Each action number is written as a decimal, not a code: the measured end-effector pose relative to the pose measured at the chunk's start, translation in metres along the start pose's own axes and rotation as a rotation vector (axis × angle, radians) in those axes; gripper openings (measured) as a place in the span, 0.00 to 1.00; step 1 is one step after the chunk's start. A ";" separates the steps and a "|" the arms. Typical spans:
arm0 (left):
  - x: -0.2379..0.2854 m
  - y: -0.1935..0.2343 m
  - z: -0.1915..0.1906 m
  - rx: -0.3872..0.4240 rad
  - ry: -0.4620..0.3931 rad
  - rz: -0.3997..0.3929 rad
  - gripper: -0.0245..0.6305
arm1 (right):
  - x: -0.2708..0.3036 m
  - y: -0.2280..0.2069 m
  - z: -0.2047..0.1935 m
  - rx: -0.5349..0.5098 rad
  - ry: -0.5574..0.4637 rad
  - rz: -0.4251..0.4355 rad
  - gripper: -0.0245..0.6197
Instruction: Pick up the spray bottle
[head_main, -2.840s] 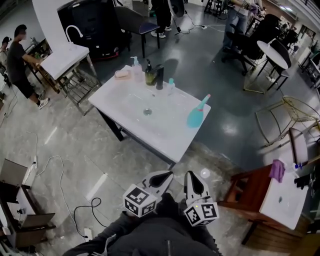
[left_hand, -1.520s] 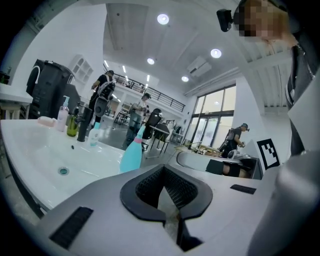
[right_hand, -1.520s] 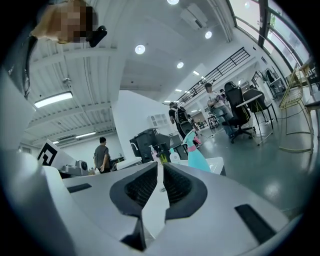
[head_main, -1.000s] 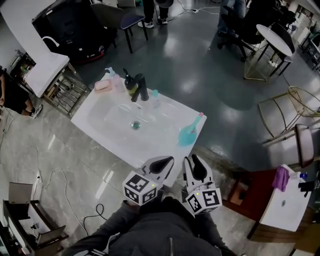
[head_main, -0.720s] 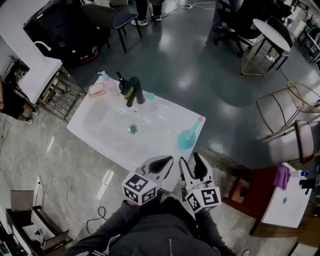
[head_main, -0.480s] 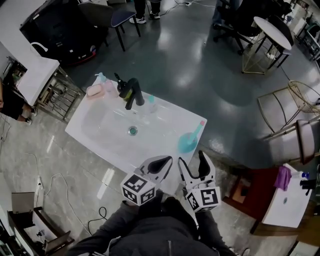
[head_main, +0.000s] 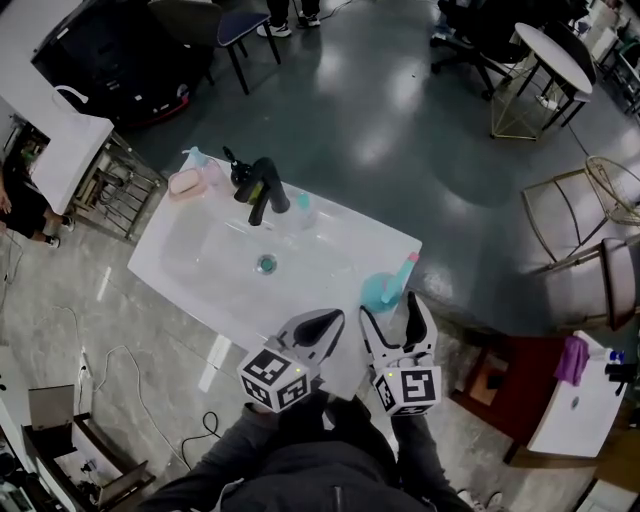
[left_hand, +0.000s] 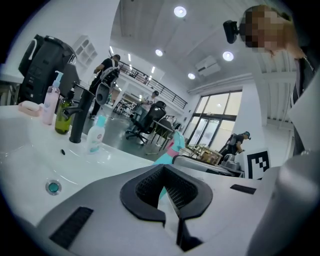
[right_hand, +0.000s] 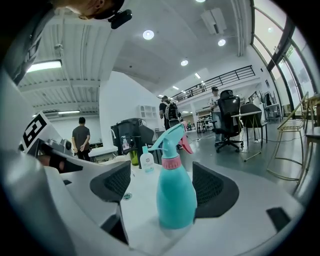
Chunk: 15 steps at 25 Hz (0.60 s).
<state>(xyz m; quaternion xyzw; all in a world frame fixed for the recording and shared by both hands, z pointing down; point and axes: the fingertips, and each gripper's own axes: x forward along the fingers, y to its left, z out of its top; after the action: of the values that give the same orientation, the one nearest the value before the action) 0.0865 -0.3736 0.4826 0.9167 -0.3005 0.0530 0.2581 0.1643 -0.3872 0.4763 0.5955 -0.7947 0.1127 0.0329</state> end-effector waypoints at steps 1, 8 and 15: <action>0.000 0.003 0.000 0.004 0.002 0.003 0.05 | 0.004 0.000 -0.001 0.000 0.003 0.001 0.55; 0.007 0.015 0.001 0.002 0.013 0.010 0.05 | 0.019 -0.008 -0.005 -0.013 0.020 -0.002 0.55; 0.011 0.027 0.002 -0.014 0.018 0.007 0.05 | 0.034 -0.014 -0.010 -0.018 0.036 -0.013 0.55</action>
<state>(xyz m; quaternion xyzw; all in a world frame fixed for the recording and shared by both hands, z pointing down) 0.0799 -0.3990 0.4959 0.9132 -0.3016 0.0601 0.2672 0.1668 -0.4206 0.4943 0.5980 -0.7912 0.1162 0.0533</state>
